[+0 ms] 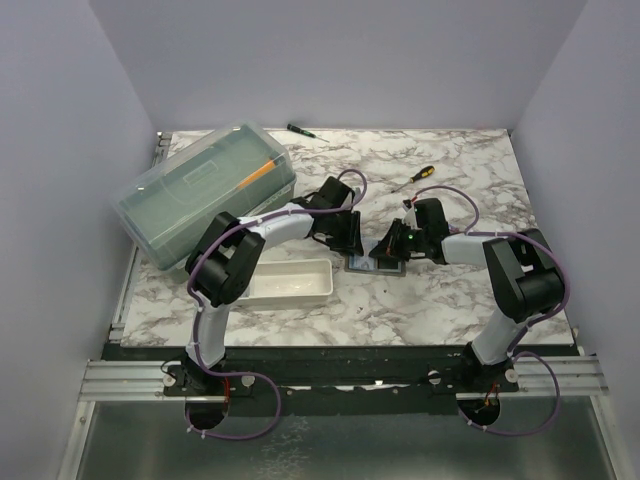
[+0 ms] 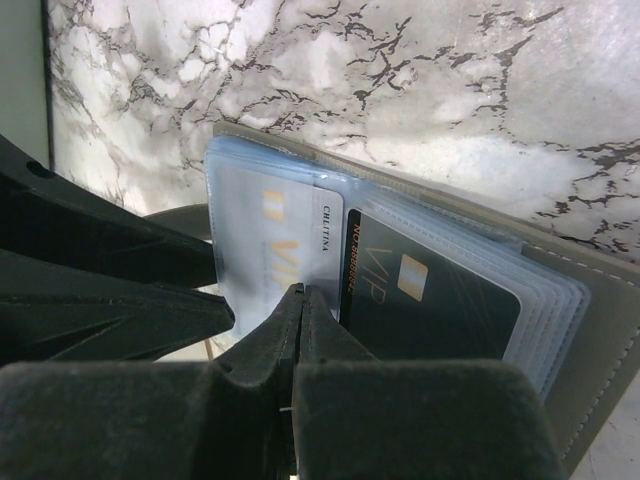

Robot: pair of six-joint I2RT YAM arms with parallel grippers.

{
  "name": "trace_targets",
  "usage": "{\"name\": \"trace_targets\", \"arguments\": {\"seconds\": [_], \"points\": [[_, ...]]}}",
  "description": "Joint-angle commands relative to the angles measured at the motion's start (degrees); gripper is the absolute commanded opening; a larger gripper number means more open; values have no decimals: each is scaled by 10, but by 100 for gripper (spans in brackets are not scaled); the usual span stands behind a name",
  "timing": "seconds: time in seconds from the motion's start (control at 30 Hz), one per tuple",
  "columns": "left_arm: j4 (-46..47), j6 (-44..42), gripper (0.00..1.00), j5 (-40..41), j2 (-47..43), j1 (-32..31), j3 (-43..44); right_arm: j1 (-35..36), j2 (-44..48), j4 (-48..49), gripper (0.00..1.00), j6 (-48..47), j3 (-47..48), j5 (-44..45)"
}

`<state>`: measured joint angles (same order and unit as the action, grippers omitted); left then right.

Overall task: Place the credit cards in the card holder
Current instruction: Insert the credit card into the card holder, then turn over the card holder at the center of the board.

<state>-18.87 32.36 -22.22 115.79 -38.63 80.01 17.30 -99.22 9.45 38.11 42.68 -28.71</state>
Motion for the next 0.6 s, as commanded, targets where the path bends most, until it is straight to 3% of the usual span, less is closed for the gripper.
{"name": "trace_targets", "arguments": {"seconds": [0.0,0.33,0.57], "points": [[23,2,33,1,-19,-13,-8,3,-14,-21,0,-6,-13,30],[29,11,33,-8,-43,-19,-2,3,39,-93,13,-20,19,54],[28,18,35,-19,-35,-32,19,3,87,-188,19,-25,49,116]]}}
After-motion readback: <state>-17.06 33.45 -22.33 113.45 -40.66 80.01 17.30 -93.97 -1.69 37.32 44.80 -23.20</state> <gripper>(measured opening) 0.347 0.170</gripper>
